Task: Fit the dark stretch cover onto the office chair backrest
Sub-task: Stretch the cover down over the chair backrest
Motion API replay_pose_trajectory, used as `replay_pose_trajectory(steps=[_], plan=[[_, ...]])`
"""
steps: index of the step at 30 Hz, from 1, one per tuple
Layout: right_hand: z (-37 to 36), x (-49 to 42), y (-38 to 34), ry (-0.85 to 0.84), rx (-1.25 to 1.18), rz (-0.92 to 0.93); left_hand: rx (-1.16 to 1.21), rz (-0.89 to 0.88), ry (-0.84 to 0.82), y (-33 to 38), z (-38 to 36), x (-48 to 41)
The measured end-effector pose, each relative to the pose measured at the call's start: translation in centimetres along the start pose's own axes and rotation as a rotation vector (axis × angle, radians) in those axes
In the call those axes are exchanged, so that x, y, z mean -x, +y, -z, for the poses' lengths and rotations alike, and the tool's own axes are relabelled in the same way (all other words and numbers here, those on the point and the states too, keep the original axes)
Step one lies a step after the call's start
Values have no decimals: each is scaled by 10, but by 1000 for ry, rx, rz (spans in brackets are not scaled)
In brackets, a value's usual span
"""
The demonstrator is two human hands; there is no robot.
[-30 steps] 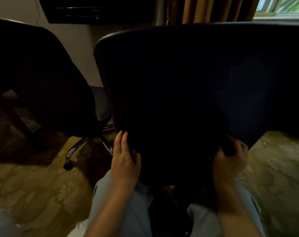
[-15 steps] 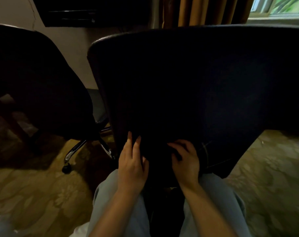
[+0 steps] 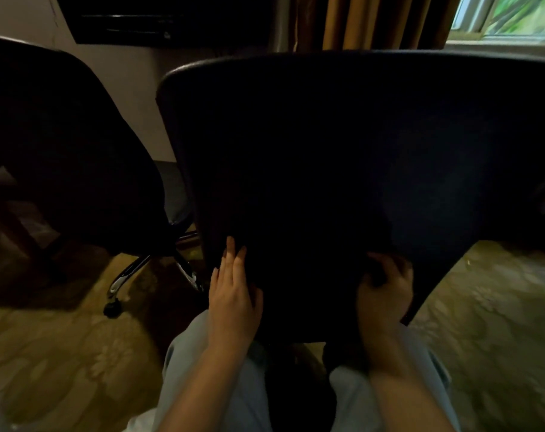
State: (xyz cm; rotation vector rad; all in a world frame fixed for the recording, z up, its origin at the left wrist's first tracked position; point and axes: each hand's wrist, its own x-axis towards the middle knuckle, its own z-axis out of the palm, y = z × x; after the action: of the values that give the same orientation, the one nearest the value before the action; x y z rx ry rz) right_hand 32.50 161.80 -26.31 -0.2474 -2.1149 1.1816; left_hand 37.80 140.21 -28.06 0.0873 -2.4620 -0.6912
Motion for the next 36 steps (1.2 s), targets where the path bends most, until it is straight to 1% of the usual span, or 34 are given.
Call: replay_pose_trajectory(steps=[3, 5, 6, 8, 11, 13, 17, 19, 21, 24, 29, 31, 34, 36], plan=[[-16, 20, -9, -89, -11, 135, 13, 57, -10, -3, 3, -1], [-22, 29, -10, -158, -2, 218, 39, 137, -8, -6, 6, -1], [-24, 31, -9, -195, 9, 247, 56, 169, -1, -8, 8, 0], [-23, 31, -7, -235, 24, 268, 61, 179, 20, -8, 11, 2], [-14, 23, -2, -169, 27, 252, 36, 101, 19, -5, 10, 4], [-3, 13, 3, -91, 29, 182, 14, 61, 10, 0, 6, 4], [24, -10, 19, 31, -5, -25, -21, -1, -11, 8, -1, 3], [29, -16, 21, 68, -28, -101, -12, -30, -16, 10, -4, 3], [26, -16, 18, 56, -43, -119, 2, -44, -17, 14, -6, 4], [12, -1, 5, -23, -37, -92, -5, -39, -23, 17, -7, 5], [-16, 25, -5, -163, -23, 148, -58, -51, -71, 16, -6, 7], [-18, 26, -2, -212, 0, 212, -64, -50, -76, 16, -4, 7], [-10, 20, 3, -169, 19, 212, -52, -57, -71, 13, -4, 6], [1, 11, 8, -100, 5, 154, -46, -56, -74, 12, -5, 6]])
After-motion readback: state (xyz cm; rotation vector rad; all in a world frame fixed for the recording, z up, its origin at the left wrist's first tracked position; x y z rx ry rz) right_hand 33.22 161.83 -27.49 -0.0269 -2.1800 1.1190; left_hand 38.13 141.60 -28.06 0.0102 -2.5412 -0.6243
